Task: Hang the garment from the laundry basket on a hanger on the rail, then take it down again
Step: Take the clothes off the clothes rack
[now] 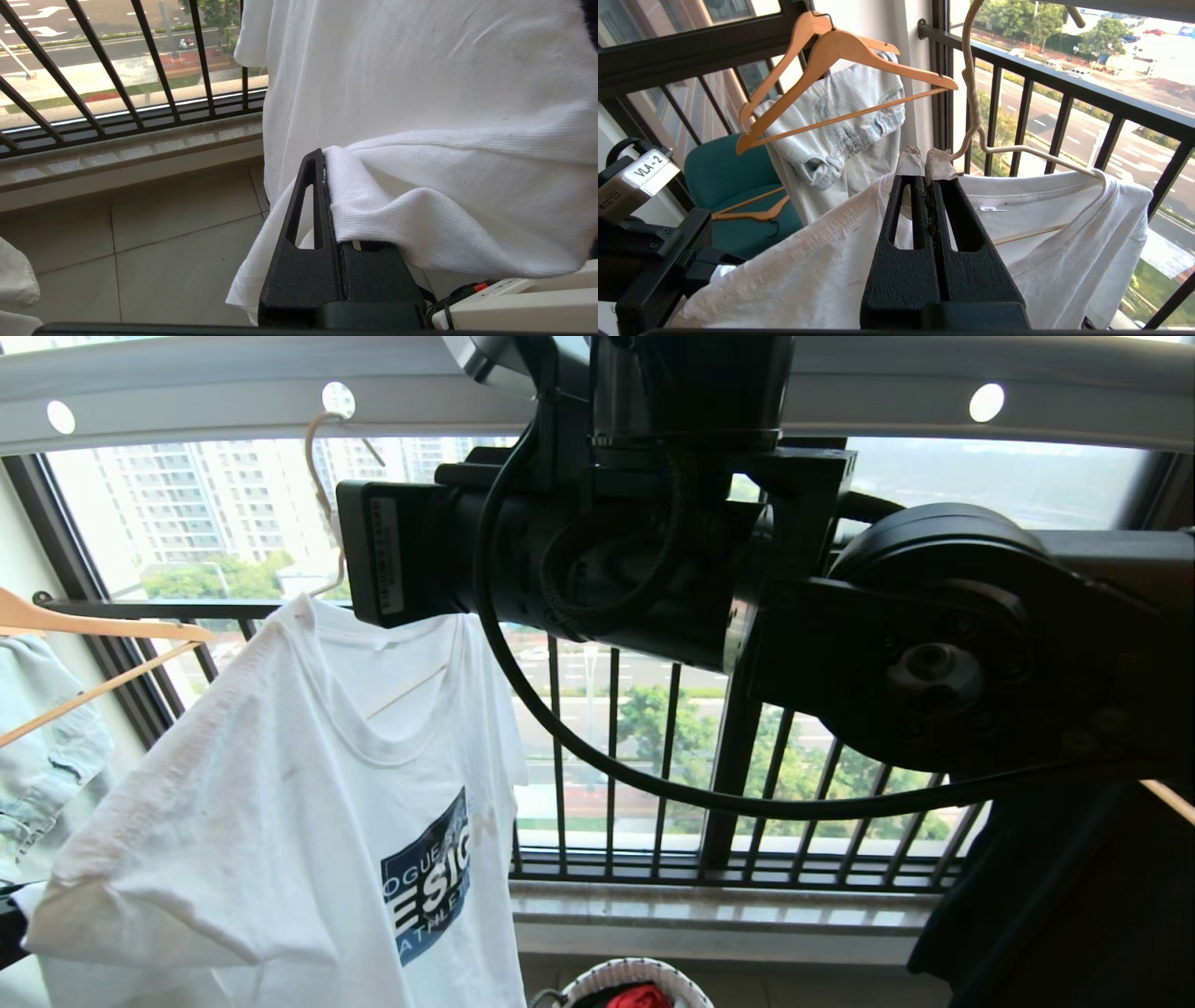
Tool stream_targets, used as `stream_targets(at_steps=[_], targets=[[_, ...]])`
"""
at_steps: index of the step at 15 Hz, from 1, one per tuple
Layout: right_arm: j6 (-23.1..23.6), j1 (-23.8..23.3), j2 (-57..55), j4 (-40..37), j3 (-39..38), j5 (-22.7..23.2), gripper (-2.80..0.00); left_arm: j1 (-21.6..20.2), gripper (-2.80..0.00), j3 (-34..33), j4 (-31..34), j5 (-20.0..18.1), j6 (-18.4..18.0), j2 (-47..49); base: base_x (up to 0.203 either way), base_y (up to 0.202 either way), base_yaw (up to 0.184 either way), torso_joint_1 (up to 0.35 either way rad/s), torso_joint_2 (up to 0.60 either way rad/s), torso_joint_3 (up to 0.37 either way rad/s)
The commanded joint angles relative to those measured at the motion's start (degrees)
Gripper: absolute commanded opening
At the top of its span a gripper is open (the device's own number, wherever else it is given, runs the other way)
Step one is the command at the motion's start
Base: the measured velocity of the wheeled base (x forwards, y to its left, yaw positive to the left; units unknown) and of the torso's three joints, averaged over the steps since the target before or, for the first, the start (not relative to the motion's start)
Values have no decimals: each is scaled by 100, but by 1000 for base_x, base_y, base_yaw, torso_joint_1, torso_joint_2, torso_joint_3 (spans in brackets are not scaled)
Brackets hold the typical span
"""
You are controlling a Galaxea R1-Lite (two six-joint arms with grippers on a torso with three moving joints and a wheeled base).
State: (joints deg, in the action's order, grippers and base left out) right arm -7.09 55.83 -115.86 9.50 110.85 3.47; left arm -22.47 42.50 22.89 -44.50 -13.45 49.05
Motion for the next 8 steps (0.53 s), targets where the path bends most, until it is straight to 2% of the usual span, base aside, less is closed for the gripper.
stream_targets(at_steps=[1,4,8], targets=[[122,27,-255,89,100,12,-280,76,-280,-31,13,-32,-18,-27,0,0,0,0,0,0],[814,122,-573,561,103,-36,-280,319,-280,-24,5,-32,-18,-60,0,0,0,0,0,0],[1105,121,-402,843,103,-172,-280,456,-280,-52,13,-29,-18,-256,0,0,0,0,0,0]])
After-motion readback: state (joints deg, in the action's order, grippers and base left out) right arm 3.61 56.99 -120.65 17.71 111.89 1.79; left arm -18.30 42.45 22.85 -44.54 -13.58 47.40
